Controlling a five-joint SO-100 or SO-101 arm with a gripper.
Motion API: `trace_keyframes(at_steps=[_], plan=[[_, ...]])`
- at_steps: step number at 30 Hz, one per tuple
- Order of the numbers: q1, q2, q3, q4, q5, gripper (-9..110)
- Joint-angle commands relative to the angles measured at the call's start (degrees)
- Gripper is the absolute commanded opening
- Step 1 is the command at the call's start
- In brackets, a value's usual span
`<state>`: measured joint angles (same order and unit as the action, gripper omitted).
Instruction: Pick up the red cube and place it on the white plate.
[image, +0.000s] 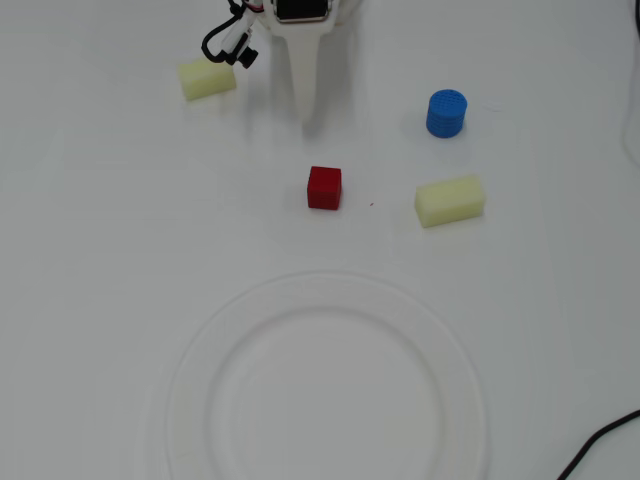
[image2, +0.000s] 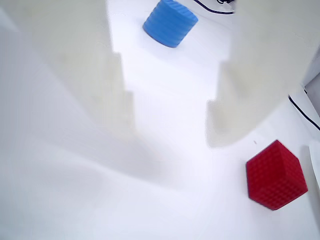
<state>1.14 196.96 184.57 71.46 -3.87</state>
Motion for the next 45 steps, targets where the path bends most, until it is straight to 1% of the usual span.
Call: trace_keyframes(at_steps=[1,12,16,19,22,24,28,30,31,34,42,45], plan=[[-8.17,0.7,1.05,-3.87,4.57,0],[-7.73,0.7,0.62,-3.87,5.45,0],[-3.69,-1.49,-6.5,-3.96,6.33,0],[-3.43,-15.29,-18.98,-4.92,7.29,0],[-5.8,-31.29,-34.01,-3.43,9.14,0],[-8.96,-36.83,-40.34,-3.16,7.82,0],[-13.62,-47.9,-52.03,-2.81,10.2,0],[-12.74,-55.55,-55.81,-2.2,8.53,4],[-12.04,-58.45,-56.51,-2.29,6.94,9],[-10.63,-62.75,-56.78,-3.87,5.19,17],[-7.82,-68.64,-53.61,-9.32,3.78,25],[-7.12,-70.22,-52.65,-10.37,2.99,26]])
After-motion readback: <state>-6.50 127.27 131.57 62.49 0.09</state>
